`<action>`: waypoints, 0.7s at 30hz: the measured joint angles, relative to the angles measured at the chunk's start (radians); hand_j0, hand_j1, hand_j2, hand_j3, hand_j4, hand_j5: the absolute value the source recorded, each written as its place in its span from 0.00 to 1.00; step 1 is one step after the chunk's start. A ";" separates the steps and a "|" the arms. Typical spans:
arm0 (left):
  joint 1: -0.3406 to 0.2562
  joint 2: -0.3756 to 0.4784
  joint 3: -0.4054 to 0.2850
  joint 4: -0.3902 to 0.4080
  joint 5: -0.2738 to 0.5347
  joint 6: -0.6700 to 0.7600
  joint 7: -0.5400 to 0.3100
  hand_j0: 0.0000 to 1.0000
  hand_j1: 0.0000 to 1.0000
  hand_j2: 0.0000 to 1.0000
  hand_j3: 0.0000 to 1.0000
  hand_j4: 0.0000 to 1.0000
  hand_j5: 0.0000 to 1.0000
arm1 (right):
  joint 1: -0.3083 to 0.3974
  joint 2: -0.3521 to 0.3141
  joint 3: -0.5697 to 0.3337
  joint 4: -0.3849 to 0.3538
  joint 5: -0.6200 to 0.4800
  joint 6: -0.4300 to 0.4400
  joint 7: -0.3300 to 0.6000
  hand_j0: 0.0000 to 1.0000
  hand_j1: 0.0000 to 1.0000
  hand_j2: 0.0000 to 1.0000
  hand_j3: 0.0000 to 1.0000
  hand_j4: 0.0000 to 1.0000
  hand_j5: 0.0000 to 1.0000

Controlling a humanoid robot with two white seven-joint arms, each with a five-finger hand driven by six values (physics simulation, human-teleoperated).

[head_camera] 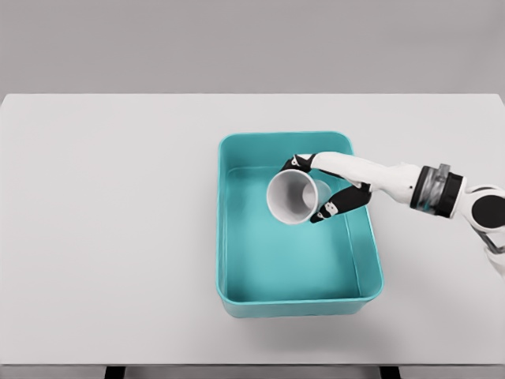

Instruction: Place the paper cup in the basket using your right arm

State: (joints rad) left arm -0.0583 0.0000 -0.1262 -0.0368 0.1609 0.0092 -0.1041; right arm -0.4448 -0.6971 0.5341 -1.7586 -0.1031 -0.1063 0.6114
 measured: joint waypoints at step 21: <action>0.000 0.000 0.000 0.000 0.000 0.000 0.000 1.00 1.00 1.00 1.00 1.00 1.00 | -0.002 -0.055 -0.082 -0.007 -0.091 0.045 0.000 1.00 1.00 1.00 1.00 1.00 1.00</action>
State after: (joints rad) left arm -0.0583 0.0000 -0.1261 -0.0369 0.1609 0.0092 -0.1041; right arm -0.4464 -0.7523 0.4517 -1.7656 -0.1937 -0.0610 0.6113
